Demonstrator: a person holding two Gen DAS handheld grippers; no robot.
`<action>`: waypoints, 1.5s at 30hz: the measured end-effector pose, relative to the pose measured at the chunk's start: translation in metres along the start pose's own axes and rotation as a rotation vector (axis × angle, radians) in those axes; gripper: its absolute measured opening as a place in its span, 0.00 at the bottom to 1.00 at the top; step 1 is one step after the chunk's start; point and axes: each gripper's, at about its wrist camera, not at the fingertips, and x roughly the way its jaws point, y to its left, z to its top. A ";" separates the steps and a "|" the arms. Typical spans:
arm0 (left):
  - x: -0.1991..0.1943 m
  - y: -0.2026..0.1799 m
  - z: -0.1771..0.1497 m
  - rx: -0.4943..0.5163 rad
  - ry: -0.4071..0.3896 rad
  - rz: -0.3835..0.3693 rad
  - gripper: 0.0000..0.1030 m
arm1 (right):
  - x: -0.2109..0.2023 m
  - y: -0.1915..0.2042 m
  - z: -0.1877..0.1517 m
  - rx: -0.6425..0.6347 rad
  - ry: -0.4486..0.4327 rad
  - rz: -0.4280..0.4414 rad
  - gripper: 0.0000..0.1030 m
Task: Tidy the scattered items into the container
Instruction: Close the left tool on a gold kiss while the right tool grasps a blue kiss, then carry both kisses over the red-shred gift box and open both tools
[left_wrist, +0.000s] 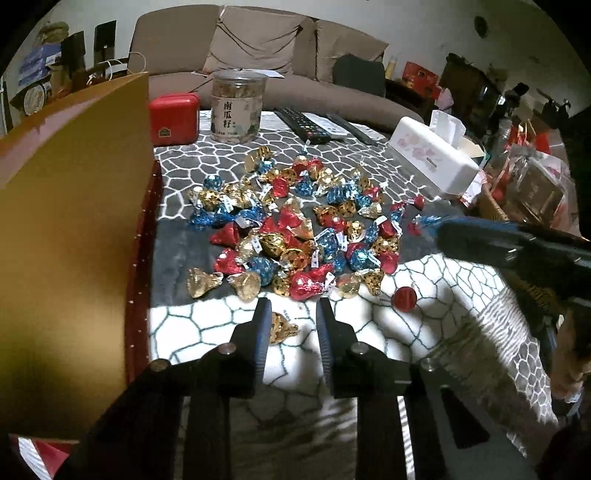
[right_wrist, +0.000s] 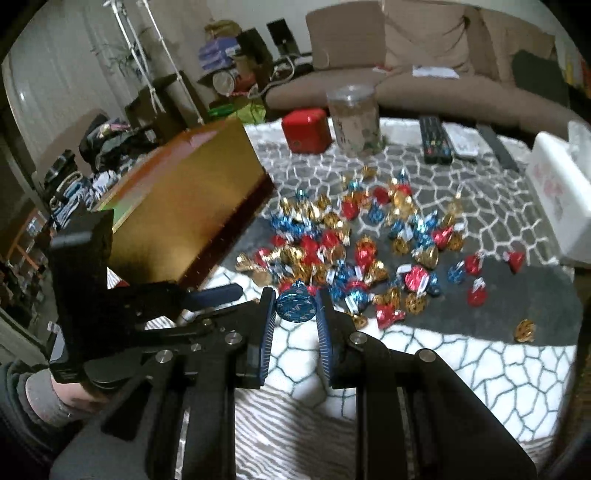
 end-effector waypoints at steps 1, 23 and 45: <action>0.002 -0.001 -0.001 0.012 0.013 0.013 0.25 | -0.005 -0.001 -0.001 0.015 -0.008 0.013 0.20; -0.025 -0.009 0.003 0.015 -0.062 -0.020 0.23 | -0.006 0.009 -0.001 -0.005 -0.017 0.041 0.20; -0.155 0.133 0.039 -0.037 -0.159 0.149 0.23 | 0.040 0.186 0.109 -0.251 -0.078 0.095 0.20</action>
